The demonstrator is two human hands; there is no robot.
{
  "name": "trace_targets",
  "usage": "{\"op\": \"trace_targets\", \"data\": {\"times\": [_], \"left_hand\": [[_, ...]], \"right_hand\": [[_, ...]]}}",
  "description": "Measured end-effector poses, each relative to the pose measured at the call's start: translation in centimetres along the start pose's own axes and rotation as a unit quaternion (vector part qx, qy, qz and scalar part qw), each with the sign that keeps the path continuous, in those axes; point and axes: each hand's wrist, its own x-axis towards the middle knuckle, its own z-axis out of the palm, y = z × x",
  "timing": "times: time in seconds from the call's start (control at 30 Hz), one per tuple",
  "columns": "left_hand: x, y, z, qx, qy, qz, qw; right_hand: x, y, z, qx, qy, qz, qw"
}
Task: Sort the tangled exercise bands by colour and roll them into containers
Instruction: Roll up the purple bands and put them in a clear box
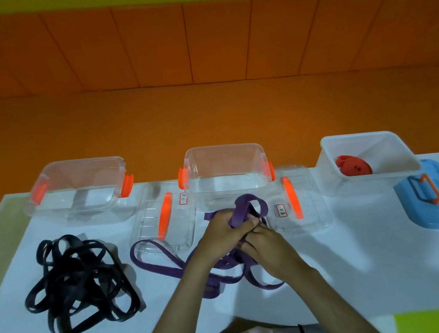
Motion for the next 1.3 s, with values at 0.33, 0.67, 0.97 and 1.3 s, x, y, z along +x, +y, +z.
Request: {"op": "trace_targets", "data": {"times": [0.33,0.67,0.97,1.3], "left_hand": [[-0.6,-1.1,0.2,0.013,0.03,0.01,0.999],[-1.2,-1.1,-0.3,0.023,0.07,0.012,0.997],[-2.1,-0.4,-0.8,-0.03,0.089,0.022,0.995],[-2.3,-1.6,-2.4,0.09,0.064,0.037,0.993]], "right_hand": [[-0.7,3.0,-2.1,0.478,0.166,0.177,0.844],[0.6,2.0,-3.2,0.397,0.243,0.174,0.868],[0.8,1.2,-1.7,0.349,0.209,0.246,0.88],[1.2,2.7,-4.6,0.288,0.252,0.196,0.903]]}}
